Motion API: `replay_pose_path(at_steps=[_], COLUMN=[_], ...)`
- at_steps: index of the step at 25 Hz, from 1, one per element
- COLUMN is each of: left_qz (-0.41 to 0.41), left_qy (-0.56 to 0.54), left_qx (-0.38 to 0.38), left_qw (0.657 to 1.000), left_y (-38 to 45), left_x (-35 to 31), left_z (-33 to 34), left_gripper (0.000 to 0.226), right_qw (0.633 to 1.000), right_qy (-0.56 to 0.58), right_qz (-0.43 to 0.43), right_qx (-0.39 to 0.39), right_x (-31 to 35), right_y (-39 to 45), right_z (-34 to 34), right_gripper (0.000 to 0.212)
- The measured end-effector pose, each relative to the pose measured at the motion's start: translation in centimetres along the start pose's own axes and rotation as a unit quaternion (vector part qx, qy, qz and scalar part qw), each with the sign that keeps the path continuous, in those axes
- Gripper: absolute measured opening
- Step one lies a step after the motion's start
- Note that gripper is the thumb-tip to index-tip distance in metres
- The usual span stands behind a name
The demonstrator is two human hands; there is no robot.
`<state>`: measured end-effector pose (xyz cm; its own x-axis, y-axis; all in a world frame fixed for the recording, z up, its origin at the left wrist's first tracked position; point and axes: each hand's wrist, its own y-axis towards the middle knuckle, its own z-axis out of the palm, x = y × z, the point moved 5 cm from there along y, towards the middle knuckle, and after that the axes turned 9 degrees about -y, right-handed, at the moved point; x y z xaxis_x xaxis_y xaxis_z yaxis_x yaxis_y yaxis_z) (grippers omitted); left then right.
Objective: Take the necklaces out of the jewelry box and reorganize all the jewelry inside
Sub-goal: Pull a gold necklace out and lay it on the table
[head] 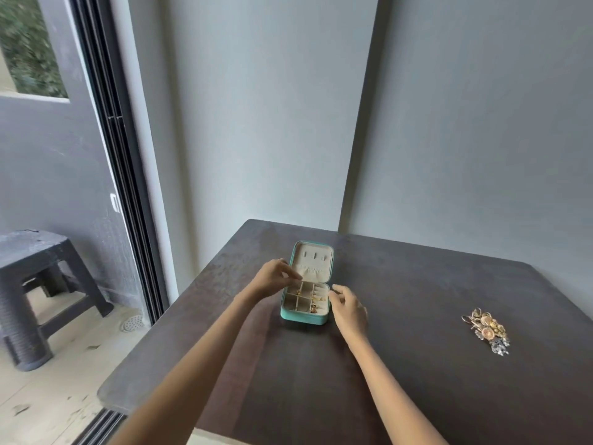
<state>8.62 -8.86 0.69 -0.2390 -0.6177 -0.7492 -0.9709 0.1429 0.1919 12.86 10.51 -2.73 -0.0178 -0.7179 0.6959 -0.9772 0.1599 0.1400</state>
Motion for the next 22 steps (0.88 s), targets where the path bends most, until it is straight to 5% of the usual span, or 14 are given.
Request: replay_pose_path(at_steps=[3,7,12,18,22], left_qz=[0.029,0.044,0.1,0.13,0.105], left_qy=[0.102,0.134,0.203,0.212,0.101], left_qx=[0.102,0.088,0.094,0.095,0.043], left_qw=[0.989,0.986,0.969,0.964,0.988], left_y=[-0.3,-0.5,-0.7,-0.4,0.1], left_x=[-0.5,-1.3,-2.3,-2.8,-3.6], left_z=[0.7,0.2,0.3,0.6,-0.3], left_gripper=[0.017,0.016,0.015,0.016,0.007], right_qw=[1.0,0.996,0.976,0.964,0.969], right_qy=[0.008,0.002,-0.121,-0.169,-0.152], right_qz=[-0.001,-0.06,-0.166,-0.16,-0.154], right_qx=[-0.021,-0.07,0.077,0.125,0.122], right_x=[0.1,1.4,4.1,4.6,5.0], right_y=[0.1,0.6,1.6,2.3,2.8], right_z=[-0.1,-0.4,1.4,1.8,1.3], right_gripper=[0.025,0.023,0.025,0.026,0.027])
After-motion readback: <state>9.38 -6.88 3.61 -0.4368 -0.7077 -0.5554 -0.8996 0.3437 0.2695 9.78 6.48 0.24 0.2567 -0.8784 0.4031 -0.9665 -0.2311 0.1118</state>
